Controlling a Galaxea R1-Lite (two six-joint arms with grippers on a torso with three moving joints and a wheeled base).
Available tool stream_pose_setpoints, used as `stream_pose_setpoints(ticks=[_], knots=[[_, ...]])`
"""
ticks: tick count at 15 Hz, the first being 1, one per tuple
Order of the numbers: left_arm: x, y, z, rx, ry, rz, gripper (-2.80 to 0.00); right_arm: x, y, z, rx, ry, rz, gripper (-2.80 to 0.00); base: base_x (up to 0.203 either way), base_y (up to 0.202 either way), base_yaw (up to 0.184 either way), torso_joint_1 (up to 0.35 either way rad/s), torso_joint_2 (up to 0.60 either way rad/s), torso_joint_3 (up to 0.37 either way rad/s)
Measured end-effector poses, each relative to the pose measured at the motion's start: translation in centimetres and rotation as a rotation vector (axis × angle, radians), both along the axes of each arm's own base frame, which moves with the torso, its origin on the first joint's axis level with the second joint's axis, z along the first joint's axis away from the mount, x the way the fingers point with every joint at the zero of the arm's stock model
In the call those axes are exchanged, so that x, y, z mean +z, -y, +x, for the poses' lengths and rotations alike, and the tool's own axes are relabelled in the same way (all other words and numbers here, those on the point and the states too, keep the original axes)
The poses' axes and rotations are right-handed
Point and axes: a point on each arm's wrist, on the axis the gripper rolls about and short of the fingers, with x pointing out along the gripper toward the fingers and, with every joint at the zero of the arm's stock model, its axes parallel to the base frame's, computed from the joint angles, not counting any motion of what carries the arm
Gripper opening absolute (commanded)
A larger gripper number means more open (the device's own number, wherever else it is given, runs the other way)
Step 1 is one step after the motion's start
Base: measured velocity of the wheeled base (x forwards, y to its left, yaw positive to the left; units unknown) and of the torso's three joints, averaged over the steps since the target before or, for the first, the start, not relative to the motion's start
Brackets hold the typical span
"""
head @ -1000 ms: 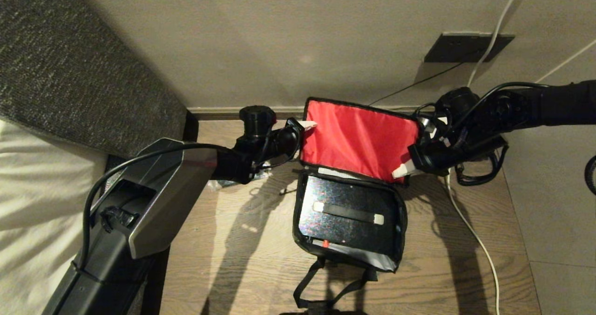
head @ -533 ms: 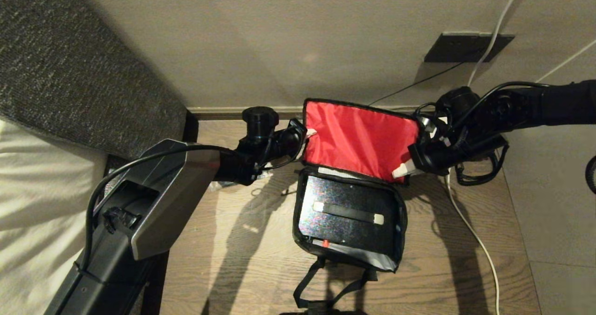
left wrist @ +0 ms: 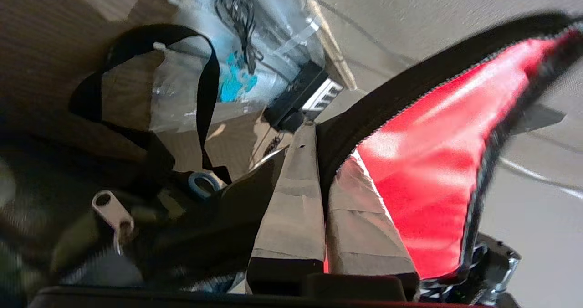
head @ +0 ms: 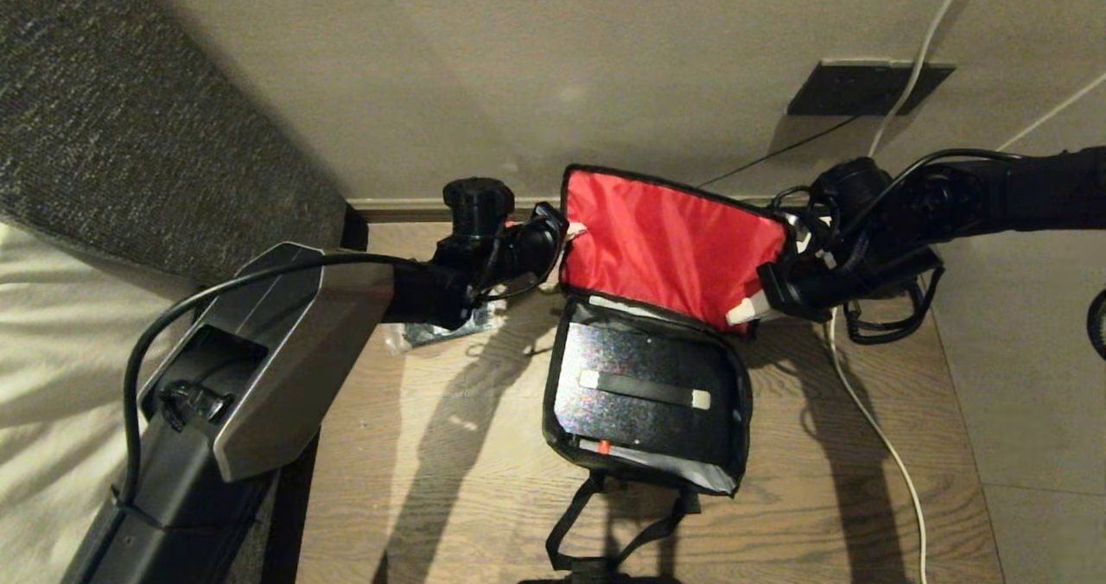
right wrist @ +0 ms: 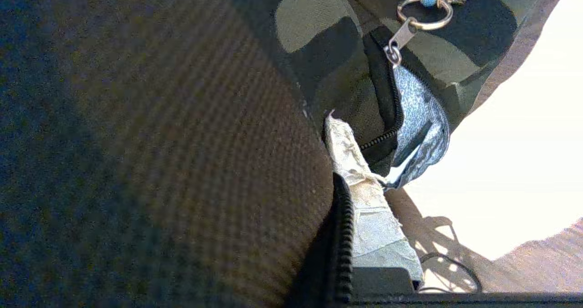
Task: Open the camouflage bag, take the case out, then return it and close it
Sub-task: Close the top of the storage box
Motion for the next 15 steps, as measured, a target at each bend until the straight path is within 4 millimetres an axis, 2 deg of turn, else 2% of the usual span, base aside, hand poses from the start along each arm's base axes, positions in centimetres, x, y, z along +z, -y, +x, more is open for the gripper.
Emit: stream_pose_setpoints(ticks=[5, 11, 15], knots=[[1.5, -0.4, -0.8, 0.022, 0.008, 0.000, -2.80, -0.8, 0.0, 0.6, -0.007, -0.007, -0.012, -2.80, 0.000, 0.000, 0.000, 0.000, 0.00, 0.000], [3.1, -1.1, -2.0, 0.077, 0.022, 0.006, -2.80, -1.4, 0.1, 2.7, -0.043, 0.034, -0.066, -2.80, 0.000, 0.000, 0.000, 0.000, 0.00, 0.000], [3.7, -0.6, -3.2, 0.071, 0.020, 0.019, -2.80, -2.4, 0.1, 3.5, -0.063, 0.026, -0.097, -2.80, 0.000, 0.000, 0.000, 0.000, 0.00, 0.000]])
